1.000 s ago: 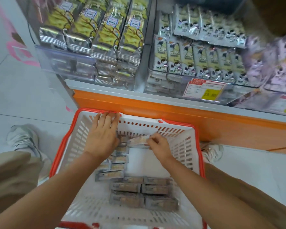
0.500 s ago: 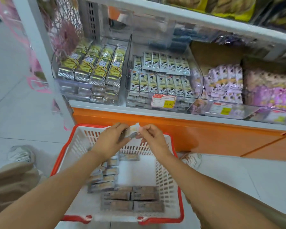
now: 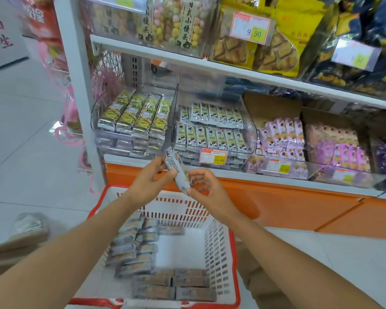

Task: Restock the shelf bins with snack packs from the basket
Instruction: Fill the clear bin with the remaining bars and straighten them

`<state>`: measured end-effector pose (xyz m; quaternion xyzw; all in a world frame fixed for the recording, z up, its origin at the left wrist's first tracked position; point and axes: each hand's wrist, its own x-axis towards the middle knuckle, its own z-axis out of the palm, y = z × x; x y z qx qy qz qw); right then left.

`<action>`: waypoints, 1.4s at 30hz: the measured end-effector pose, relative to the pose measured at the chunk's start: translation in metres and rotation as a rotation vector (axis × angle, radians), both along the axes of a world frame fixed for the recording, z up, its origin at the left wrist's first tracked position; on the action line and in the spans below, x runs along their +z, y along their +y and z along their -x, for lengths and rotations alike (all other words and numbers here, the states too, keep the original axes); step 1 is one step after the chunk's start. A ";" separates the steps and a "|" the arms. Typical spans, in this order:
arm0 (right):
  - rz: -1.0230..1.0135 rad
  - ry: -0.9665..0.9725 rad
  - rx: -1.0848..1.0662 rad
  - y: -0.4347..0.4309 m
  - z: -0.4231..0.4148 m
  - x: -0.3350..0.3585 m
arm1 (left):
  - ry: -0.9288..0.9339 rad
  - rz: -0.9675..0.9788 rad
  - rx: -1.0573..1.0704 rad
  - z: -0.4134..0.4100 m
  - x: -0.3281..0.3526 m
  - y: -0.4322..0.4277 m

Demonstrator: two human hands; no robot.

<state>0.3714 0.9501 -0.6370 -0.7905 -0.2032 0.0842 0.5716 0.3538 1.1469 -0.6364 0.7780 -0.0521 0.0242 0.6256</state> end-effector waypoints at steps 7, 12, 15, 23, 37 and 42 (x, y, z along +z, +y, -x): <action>0.001 -0.199 -0.147 0.004 -0.028 0.048 | -0.334 -0.496 0.395 -0.021 0.035 0.010; 0.132 -0.247 -0.357 0.019 -0.086 0.074 | -0.488 -0.882 0.471 -0.051 0.026 0.034; 0.234 -0.258 -0.400 0.035 -0.120 0.083 | -0.456 -1.024 0.417 -0.062 0.020 0.041; 0.509 -0.330 -0.454 0.083 -0.189 0.087 | -0.562 -1.119 0.359 -0.073 -0.003 0.057; 0.575 -0.438 -0.451 0.086 -0.219 0.046 | -0.644 -1.064 0.450 -0.082 -0.013 0.052; 0.526 -0.421 -0.392 0.079 -0.217 0.051 | -0.575 -1.076 0.421 -0.077 -0.008 0.050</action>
